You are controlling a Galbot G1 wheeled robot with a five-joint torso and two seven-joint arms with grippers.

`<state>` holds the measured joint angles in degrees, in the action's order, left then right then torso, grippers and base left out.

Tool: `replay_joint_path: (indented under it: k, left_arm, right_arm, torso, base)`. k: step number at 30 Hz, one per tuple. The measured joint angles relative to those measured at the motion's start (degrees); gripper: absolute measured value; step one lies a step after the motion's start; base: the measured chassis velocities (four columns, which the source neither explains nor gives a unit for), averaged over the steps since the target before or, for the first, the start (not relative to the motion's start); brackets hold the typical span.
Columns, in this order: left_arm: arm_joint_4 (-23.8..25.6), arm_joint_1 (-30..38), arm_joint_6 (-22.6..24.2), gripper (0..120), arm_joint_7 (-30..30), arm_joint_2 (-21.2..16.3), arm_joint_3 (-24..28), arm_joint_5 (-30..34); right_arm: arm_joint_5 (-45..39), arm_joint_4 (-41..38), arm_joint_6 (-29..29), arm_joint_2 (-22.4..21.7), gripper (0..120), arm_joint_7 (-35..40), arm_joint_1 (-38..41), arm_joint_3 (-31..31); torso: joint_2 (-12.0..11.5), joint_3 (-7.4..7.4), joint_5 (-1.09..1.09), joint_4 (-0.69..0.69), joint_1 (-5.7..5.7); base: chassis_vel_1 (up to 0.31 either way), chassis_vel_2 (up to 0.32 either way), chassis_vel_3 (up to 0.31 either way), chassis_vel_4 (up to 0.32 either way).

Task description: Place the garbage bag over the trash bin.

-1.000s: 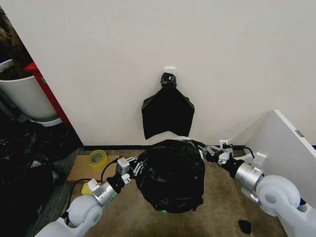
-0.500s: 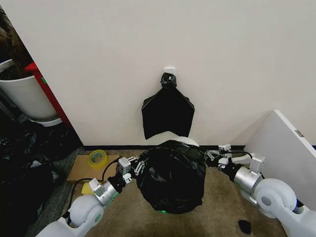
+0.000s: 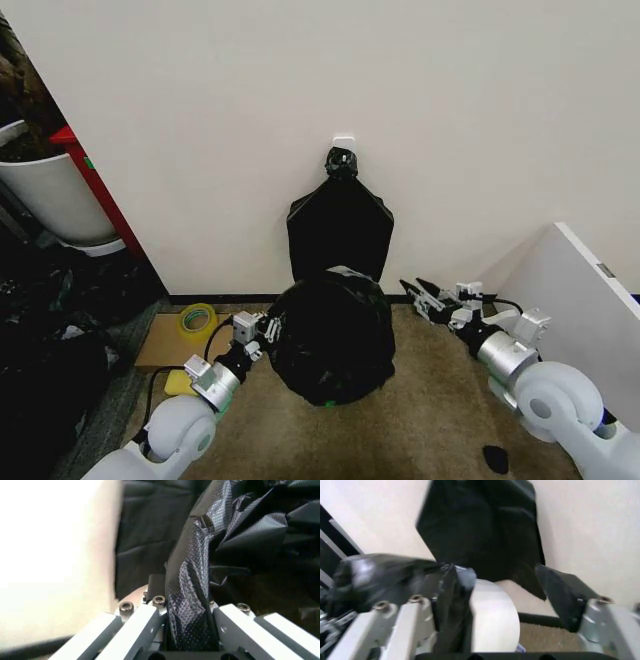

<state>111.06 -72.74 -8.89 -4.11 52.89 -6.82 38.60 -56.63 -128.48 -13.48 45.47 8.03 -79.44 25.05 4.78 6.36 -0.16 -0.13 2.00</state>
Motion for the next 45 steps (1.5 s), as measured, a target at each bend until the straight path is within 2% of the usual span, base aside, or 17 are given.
replay_joint_path:
  k: [1, 3, 4, 7, 9, 13, 14, 16, 22, 29, 38, 45]
  left_arm:
    - [0.38, 0.44, 1.07, 1, -1.84, 0.26, 0.29, 1.38]
    - [1.2, 1.55, 3.6, 1, -6.42, 0.8, 1.29, 3.95]
    - [1.2, 1.55, 3.6, 1, -6.42, 0.8, 1.29, 3.95]
    - [1.97, 2.46, 6.16, 1, -10.38, 1.35, 2.42, 6.66]
    - [2.03, 2.66, 6.63, 1, -11.16, 1.53, 2.71, 6.97]
    - [2.04, 3.82, 8.04, 1, -14.51, 2.81, 5.8, 7.0]
    - [2.04, 3.82, 8.04, 1, -14.51, 2.81, 5.8, 7.0]
    - [1.98, 4.09, 8.52, 1, -15.91, 3.34, 7.74, 5.95]
    - [1.59, 4.14, 9.29, 1, -17.92, 4.62, 10.01, 3.3]
    - [1.15, 3.52, 9.28, 1, -18.47, 6.09, 11.46, 0.13]
    - [1.67, 2.29, 8.21, 1, -17.79, 6.0, 12.55, -1.94]
    - [2.35, 1.56, 7.82, 1, -17.33, 5.19, 12.56, -2.82]
  right_arm:
    - [0.81, -2.47, -1.07, 0.33, 67, 2.37, -0.29, -0.45]
    - [1.07, -8.73, -5.22, 1.63, 64, 9.38, -0.57, -2.02]
    - [1.07, -8.73, -5.22, 1.63, 64, 9.38, -0.57, -2.02]
    - [1.08, -13.6, -10.66, 2.7, 47, 14.37, -1.3, -3.99]
    - [1.07, -14.4, -12.47, 2.93, 44, 15.6, -1.4, -4.68]
    - [0.69, -15.25, -22.94, 5.49, 26, 23.72, 0.94, -11.39]
    - [0.69, -15.25, -22.94, 5.49, 26, 23.72, 0.94, -11.39]
    - [0.95, -14.52, -26.04, 7.39, 16, 27.51, 4.53, -16.16]
    - [2.93, -8.89, -27.42, 10.8, 0, 31.61, 10.71, -23.8]
    - [7.5, 1.02, -28.7, 16.91, 0, 38.06, 16.86, -34.14]
    - [10.32, 10.44, -28.59, 22.8, 0, 43.85, 21.99, -39.71]
    - [13.5, 11.0, -28.13, 24.34, 0, 44.21, 22.34, -41.06]
  torso:
    - [0.0, 0.0, 0.0, -0.01, 0.0]
    - [0.0, 0.0, 0.0, 0.0, 0.0]
    - [0.0, 0.0, 0.0, 0.0, 0.0]
    - [0.0, 0.0, 0.01, -0.01, 0.0]
    - [0.0, 0.0, 0.01, -0.02, 0.0]
    - [0.0, 0.0, 0.02, -0.01, 0.0]
    - [0.0, 0.0, 0.02, -0.01, 0.0]
    - [0.01, 0.0, 0.01, -0.02, 0.0]
    - [0.01, 0.01, 0.0, 0.0, 0.0]
    - [0.01, 0.01, 0.0, 0.0, 0.0]
    - [0.0, 0.01, 0.01, 0.0, 0.0]
    - [0.01, 0.0, 0.0, 0.0, 0.0]
  base:
    - [0.0, 0.0, 0.0, 0.0]
    - [0.0, 0.0, 0.0, 0.0]
    - [0.0, 0.0, 0.0, 0.0]
    - [0.0, 0.0, 0.0, 0.0]
    - [0.0, 0.0, 0.0, 0.0]
    - [0.0, 0.0, 0.0, 0.0]
    - [0.0, 0.0, 0.0, 0.0]
    - [0.0, 0.0, 0.0, 0.0]
    - [0.0, 0.0, 0.0, 0.0]
    - [0.0, 0.0, 0.0, 0.0]
    - [0.0, 0.0, 0.0, 0.0]
    - [0.0, 0.0, 0.0, 0.0]
